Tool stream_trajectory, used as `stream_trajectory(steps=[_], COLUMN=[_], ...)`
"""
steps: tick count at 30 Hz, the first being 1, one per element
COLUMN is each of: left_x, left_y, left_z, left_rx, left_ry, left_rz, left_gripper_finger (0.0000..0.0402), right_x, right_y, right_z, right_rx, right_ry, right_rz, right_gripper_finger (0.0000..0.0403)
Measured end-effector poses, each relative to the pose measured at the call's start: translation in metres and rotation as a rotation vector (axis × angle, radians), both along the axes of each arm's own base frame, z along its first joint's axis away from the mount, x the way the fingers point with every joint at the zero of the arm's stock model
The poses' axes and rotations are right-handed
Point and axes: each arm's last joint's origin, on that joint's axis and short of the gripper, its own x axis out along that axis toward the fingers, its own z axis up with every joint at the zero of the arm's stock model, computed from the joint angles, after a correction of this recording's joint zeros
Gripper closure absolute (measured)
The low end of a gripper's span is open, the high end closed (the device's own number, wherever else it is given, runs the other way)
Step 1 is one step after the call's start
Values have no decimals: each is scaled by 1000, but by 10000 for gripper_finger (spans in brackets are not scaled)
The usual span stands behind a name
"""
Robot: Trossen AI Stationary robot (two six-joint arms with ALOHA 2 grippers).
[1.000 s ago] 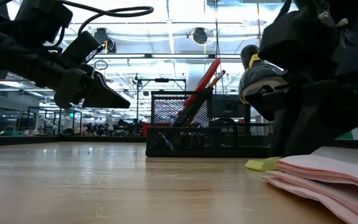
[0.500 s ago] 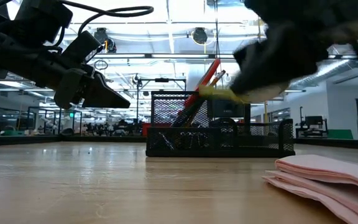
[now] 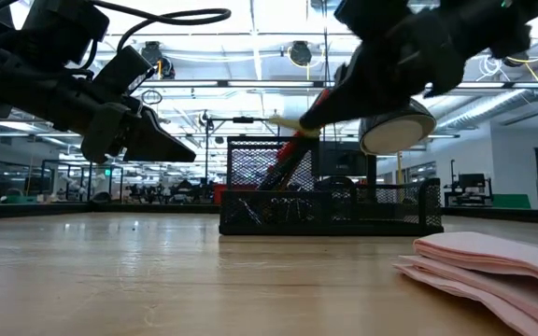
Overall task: Pick and place office supplies into organizer
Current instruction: Put the yellow eraser into the black desk organizer
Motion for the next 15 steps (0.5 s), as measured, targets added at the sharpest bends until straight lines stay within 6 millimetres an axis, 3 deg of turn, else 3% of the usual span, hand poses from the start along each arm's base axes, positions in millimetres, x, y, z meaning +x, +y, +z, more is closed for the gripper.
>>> stream_trajectory(steps=[8,15], left_x=[0,0], left_y=[0,0], left_z=[0,0], left_rx=[0,0], left_ry=[0,0], left_rz=[0,0], left_gripper_finger=[371,371], right_x=[8,9], right_y=[-14,-24], right_z=[-19,-23], right_rx=[16,26], right_ry=[66,99], right_rz=[-37,-79], right_gripper_finger=[353,353])
